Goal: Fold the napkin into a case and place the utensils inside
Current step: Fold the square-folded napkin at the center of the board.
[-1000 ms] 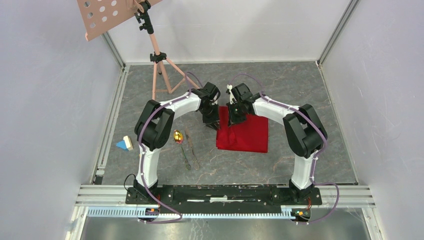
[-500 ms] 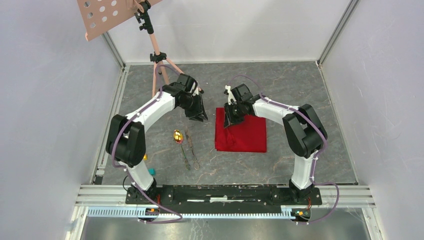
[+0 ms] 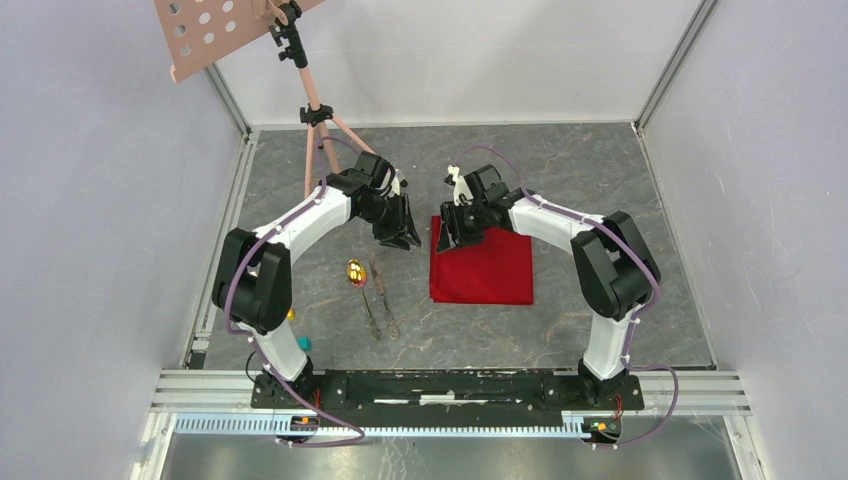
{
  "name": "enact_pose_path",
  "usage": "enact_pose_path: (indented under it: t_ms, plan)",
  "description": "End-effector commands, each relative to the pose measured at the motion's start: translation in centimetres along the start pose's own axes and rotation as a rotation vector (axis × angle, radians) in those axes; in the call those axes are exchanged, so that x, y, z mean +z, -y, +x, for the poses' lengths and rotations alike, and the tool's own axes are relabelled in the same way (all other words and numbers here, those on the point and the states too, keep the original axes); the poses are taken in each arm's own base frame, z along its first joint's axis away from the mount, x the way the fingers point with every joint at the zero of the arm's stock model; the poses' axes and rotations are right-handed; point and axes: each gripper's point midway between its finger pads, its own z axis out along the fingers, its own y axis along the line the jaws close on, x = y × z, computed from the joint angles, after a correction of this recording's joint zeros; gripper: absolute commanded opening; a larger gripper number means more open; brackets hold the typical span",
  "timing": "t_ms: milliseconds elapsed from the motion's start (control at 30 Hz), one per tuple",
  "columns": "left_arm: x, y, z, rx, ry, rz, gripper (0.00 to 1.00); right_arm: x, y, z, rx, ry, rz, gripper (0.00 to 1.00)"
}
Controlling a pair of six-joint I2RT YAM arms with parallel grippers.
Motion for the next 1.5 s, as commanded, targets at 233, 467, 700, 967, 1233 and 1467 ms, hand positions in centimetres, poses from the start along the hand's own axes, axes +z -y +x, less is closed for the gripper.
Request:
enact_pose_path:
  t_ms: [233,467,700,967,1233,1467]
  plan:
    - [3.4,1.9,-1.2,-0.01,-0.032,0.049,0.53,-4.5,3.2,-2.0,0.026,0.163,-0.011,0.5]
    - [7.3,1.7,-2.8,-0.097,-0.041,0.044,0.43,-3.4,4.3,-3.1,0.046,0.204,-0.047,0.5]
    - [9.8,-0.7,-3.0,-0.142,-0.033,-0.037,0.32,-1.2,4.0,-4.5,0.041,0.223,-0.074,0.43]
    - [10.7,-2.2,-2.4,-0.155,-0.043,-0.08,0.2,1.8,3.5,-2.9,0.015,0.171,-0.076,0.29]
    - [11.3,-2.7,-1.7,-0.176,-0.058,-0.087,0.14,3.3,3.4,0.5,-0.016,0.107,-0.119,0.25]
    - [11.7,-3.1,-1.2,-0.193,-0.067,-0.086,0.12,3.9,3.4,3.5,-0.029,0.06,-0.154,0.24]
